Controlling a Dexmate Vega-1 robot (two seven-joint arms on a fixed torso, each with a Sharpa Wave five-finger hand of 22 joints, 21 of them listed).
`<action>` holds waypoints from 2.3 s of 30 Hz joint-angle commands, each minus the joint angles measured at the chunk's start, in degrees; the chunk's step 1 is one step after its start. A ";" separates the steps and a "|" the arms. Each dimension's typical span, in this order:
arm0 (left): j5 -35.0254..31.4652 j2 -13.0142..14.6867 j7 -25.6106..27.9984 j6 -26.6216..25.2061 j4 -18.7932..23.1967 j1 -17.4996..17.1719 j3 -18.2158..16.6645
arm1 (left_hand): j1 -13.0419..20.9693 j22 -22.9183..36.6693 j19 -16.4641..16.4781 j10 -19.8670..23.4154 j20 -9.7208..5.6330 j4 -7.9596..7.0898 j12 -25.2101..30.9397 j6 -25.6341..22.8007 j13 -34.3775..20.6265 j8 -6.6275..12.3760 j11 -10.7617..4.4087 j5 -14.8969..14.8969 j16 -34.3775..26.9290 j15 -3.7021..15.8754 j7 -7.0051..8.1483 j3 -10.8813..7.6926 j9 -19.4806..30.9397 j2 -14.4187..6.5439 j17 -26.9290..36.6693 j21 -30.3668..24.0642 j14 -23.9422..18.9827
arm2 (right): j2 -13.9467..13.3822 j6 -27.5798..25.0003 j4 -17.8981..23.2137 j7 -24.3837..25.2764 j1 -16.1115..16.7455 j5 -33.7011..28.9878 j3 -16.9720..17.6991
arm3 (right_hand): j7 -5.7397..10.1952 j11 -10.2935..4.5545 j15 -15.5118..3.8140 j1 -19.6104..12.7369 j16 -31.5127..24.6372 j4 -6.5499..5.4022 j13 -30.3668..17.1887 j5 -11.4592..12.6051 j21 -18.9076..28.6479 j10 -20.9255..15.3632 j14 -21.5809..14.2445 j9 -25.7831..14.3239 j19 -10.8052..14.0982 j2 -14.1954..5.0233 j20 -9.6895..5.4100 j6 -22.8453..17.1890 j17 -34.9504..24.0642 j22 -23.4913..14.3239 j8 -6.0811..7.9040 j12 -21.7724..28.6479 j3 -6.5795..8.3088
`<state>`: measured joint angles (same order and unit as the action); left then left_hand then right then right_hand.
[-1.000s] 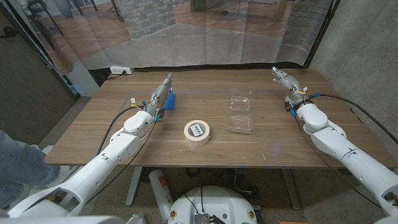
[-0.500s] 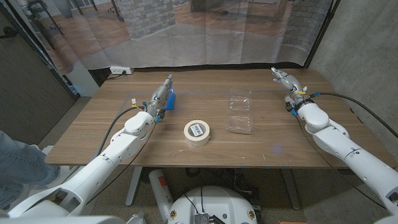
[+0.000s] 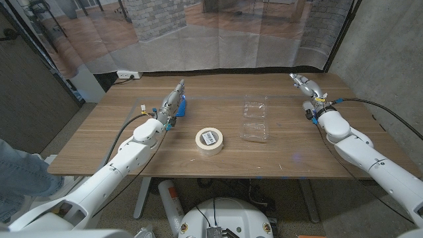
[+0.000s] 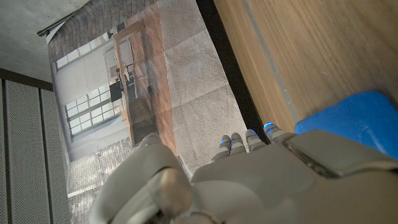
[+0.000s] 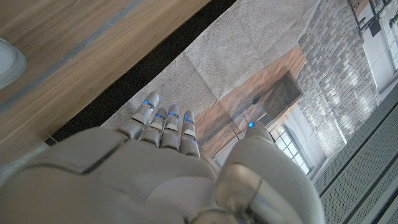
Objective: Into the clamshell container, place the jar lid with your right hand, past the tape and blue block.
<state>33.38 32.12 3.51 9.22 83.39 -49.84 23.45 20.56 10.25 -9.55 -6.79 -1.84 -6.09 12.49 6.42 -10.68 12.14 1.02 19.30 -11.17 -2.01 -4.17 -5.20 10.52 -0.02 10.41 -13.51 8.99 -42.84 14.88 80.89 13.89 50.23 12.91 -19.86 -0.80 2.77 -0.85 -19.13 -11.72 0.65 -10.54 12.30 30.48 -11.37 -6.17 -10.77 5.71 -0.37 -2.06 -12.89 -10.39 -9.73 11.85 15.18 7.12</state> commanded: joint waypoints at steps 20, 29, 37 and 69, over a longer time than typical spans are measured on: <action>0.18 0.09 0.06 0.39 -0.07 -0.66 -0.22 | 0.68 0.36 -1.53 0.61 -0.79 0.33 -0.14 -0.84 -0.09 -0.09 0.33 0.27 -0.04 -0.04 0.03 0.19 0.31 -0.06 0.19 0.19 -0.56 | -0.90 -4.40 -1.03 5.07 -1.47 -5.44 -0.94 | 0.84 0.08 -0.22 -0.87 0.17 0.77 -0.12 0.16 -0.83 0.07 -0.99 -0.23 1.11 0.03 -2.01 -0.58 -0.19 -0.18 -0.16 -0.57 0.05; 0.00 0.27 0.48 0.32 0.74 -1.14 -0.23 | 0.73 0.37 -1.70 0.56 -0.26 0.36 -0.22 -1.17 -0.09 -0.04 0.35 0.26 0.02 -0.03 0.15 0.27 0.30 -0.12 0.19 0.34 -0.53 | -1.09 -5.00 -1.37 6.27 -1.25 -5.74 -0.79 | 1.14 0.17 -0.47 -4.47 0.31 2.46 -0.15 0.43 -1.62 -0.71 -1.31 -0.26 1.88 -2.54 -2.32 -1.03 -0.05 -0.16 -0.04 -0.66 2.14; 0.14 0.82 1.09 0.28 1.94 -2.28 -0.68 | 0.77 0.39 -1.76 0.65 0.08 0.38 -0.25 -1.25 -0.10 -0.09 0.26 0.25 0.02 0.10 -0.02 0.36 0.30 -0.17 0.20 0.44 -0.60 | -1.71 -7.12 -0.61 7.42 -1.48 -7.56 -1.38 | 1.36 0.04 -0.44 -5.46 0.41 3.12 -0.16 0.30 -1.95 -0.75 -1.37 -0.27 2.00 -2.70 -2.32 -1.04 0.02 -0.17 -0.09 -0.78 2.51; 0.20 2.29 1.78 0.45 4.40 -4.08 -1.81 | 0.86 0.43 -1.79 0.68 0.36 0.41 -0.40 -1.29 -0.11 -0.30 0.38 0.19 0.12 -0.03 -0.16 0.63 0.28 -0.35 0.22 0.66 -0.56 | -4.05 -16.60 3.93 11.32 -0.56 -12.88 -2.68 | 2.19 -0.90 0.16 -6.98 0.52 4.57 -0.22 -0.29 -3.18 -1.29 -1.75 -0.34 2.84 -2.11 0.01 -0.57 -0.03 -0.16 -0.38 -1.06 2.77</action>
<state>33.72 33.97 5.23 9.69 87.09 -53.72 21.87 20.78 10.53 -9.87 -6.28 -1.53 -5.61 12.30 5.21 -10.68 11.90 1.54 19.30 -11.18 -2.06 -4.40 -4.72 10.52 -0.24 10.53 -12.91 8.54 -46.14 1.53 82.98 23.66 48.84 1.39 -22.62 0.83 2.15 -1.00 -25.61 -11.09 4.84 -10.52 12.08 27.27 -12.19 -7.41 -10.77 7.44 -2.65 -2.36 -13.29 -10.41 -9.73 11.71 14.18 9.73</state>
